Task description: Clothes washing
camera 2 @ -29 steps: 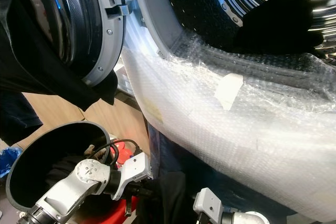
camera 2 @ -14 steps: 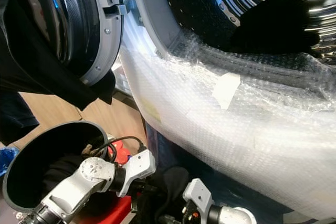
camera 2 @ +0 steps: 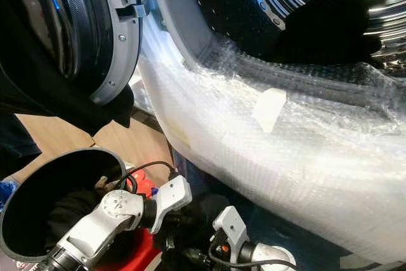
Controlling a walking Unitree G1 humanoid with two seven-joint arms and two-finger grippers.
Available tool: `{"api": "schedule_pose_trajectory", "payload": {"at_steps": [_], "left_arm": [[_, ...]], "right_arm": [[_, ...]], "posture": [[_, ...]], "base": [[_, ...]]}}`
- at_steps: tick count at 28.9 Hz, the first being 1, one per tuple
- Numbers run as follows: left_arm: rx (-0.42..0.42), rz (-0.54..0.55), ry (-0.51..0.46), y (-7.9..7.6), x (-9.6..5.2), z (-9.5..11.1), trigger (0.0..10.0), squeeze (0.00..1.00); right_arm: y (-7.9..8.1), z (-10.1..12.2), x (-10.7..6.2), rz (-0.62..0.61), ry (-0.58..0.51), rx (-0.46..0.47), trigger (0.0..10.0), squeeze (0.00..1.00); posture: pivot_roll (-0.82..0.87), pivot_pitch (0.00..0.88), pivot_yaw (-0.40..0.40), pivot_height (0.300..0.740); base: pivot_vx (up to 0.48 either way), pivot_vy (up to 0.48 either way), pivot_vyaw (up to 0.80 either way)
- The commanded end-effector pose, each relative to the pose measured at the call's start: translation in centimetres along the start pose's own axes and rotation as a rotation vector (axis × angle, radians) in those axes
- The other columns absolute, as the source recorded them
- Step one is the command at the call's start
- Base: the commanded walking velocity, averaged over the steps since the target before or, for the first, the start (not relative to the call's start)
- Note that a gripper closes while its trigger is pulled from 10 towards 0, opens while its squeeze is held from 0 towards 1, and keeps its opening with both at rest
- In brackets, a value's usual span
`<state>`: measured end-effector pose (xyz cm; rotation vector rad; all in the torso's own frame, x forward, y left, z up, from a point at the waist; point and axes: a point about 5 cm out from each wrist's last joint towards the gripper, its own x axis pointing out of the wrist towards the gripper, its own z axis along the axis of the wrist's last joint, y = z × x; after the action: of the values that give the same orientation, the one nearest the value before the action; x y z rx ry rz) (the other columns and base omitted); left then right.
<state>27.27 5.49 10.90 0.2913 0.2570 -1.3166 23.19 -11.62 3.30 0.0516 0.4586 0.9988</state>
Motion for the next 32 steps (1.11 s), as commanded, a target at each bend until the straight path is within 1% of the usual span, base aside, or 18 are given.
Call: {"api": "schedule_pose_trajectory", "payload": {"at_steps": [1, 4, 6, 8, 10, 12, 15, 16, 17, 20, 22, 25, 27, 28, 29, 30, 31, 32], "left_arm": [[0.005, -0.009, -0.086, -0.3, 0.7, 1.2, 0.0, 0.00], [-0.003, -0.008, -0.112, -0.4, 0.9, 1.6, 0.0, 0.00], [-0.017, 0.007, -0.165, -0.2, 1.3, 2.6, 0.0, 0.00], [-0.019, 0.009, -0.172, -0.2, 1.4, 2.7, 0.0, 0.00], [-0.036, 0.006, -0.198, -0.2, 1.6, 3.1, 0.0, 0.00], [-0.035, 0.005, -0.201, -0.3, 1.6, 3.2, 0.0, 0.00], [-0.031, 0.007, -0.201, -0.3, 1.7, 3.2, 0.0, 0.00], [-0.033, 0.011, -0.203, -0.3, 1.7, 3.2, 0.0, 0.00], [-0.033, 0.011, -0.203, -0.3, 1.7, 3.2, 0.0, 0.00], [-0.023, 0.020, -0.192, -0.1, 1.9, 3.1, 0.0, 0.00], [-0.012, 0.020, -0.196, 0.1, 1.9, 3.3, 0.0, 0.00], [-0.009, 0.016, -0.196, 0.1, 1.8, 3.4, 0.0, 0.00], [-0.004, 0.025, -0.191, 0.2, 1.9, 3.5, 0.0, 0.00], [-0.001, 0.030, -0.189, 0.3, 1.9, 3.5, 0.0, 0.00], [-0.001, 0.031, -0.189, 0.3, 1.9, 3.5, 0.0, 0.00], [0.000, 0.031, -0.189, 0.3, 1.9, 3.5, 0.0, 0.00], [-0.001, 0.032, -0.191, 0.4, 1.9, 3.5, 0.0, 0.00], [-0.003, 0.033, -0.191, 0.4, 1.9, 3.5, 0.0, 0.00]], "right_arm": [[0.9, 0.4, 1.5, 0.032, -0.021, 0.033, 10.0, 0.00], [0.7, 0.2, 1.7, 0.004, -0.019, 0.049, 10.0, 0.00], [0.3, 0.2, 2.0, -0.035, -0.033, 0.071, 10.0, 0.00], [0.2, 0.2, 2.1, -0.041, -0.039, 0.085, 10.0, 0.00], [0.2, 0.4, 2.3, -0.064, -0.072, 0.114, 10.0, 0.00], [0.2, 0.4, 2.4, -0.073, -0.072, 0.111, 10.0, 0.00], [-0.4, 0.1, 2.5, -0.144, -0.071, 0.122, 10.0, 0.00], [-1.1, 0.1, 2.5, -0.203, -0.088, 0.119, 10.0, 0.00], [-1.1, 0.1, 2.5, -0.203, -0.088, 0.119, 10.0, 0.00], [-1.6, 0.1, 2.5, -0.221, -0.127, 0.174, 10.0, 0.00], [-2.0, 0.7, 2.4, -0.245, -0.173, 0.202, 10.0, 0.00], [-2.4, 0.8, 2.4, -0.281, -0.174, 0.176, 10.0, 0.00], [-2.6, 0.6, 2.4, -0.300, -0.188, 0.202, 10.0, 0.00], [-2.7, 0.7, 2.4, -0.313, -0.208, 0.203, 9.5, 0.00], [-2.9, 0.7, 2.3, -0.326, -0.219, 0.199, 2.9, 0.00], [-3.0, 0.7, 2.2, -0.335, -0.225, 0.196, 2.9, 0.00], [-2.9, 0.7, 2.1, -0.327, -0.235, 0.196, 0.0, 0.00], [-2.9, 0.6, 2.0, -0.313, -0.243, 0.199, 0.0, 0.00]], "posture": [[-0.01, 0.025, 0.114, 0.740], [-0.01, 0.024, 0.112, 0.740], [0.00, 0.033, 0.109, 0.740], [0.00, 0.033, 0.109, 0.740], [-0.01, 0.036, 0.110, 0.740], [-0.01, 0.035, 0.111, 0.740], [-0.01, 0.036, 0.109, 0.740], [-0.01, 0.038, 0.109, 0.740], [-0.01, 0.038, 0.109, 0.740], [0.00, 0.035, 0.111, 0.740], [-0.01, 0.037, 0.118, 0.740], [-0.01, 0.040, 0.118, 0.740], [0.00, 0.054, 0.119, 0.740], [0.01, 0.059, 0.118, 0.740], [0.01, 0.059, 0.118, 0.740], [0.01, 0.059, 0.118, 0.740], [0.01, 0.064, 0.121, 0.740], [0.01, 0.064, 0.121, 0.740]], "base": [[0.000, 0.000, 0.00], [0.000, 0.000, 0.00], [0.000, 0.000, 0.00], [0.000, 0.000, 0.00], [0.000, 0.000, 0.00], [0.000, 0.000, 0.00], [0.000, 0.000, 0.00], [0.000, 0.000, 0.00], [0.000, 0.000, 0.00], [0.000, 0.000, 0.00], [0.000, 0.000, 0.00], [0.000, 0.000, 0.00], [0.000, 0.000, 0.00], [0.000, 0.000, 0.00], [0.000, 0.000, 0.00], [0.000, 0.000, 0.00], [0.000, 0.000, 0.00], [0.000, 0.000, 0.00]]}}
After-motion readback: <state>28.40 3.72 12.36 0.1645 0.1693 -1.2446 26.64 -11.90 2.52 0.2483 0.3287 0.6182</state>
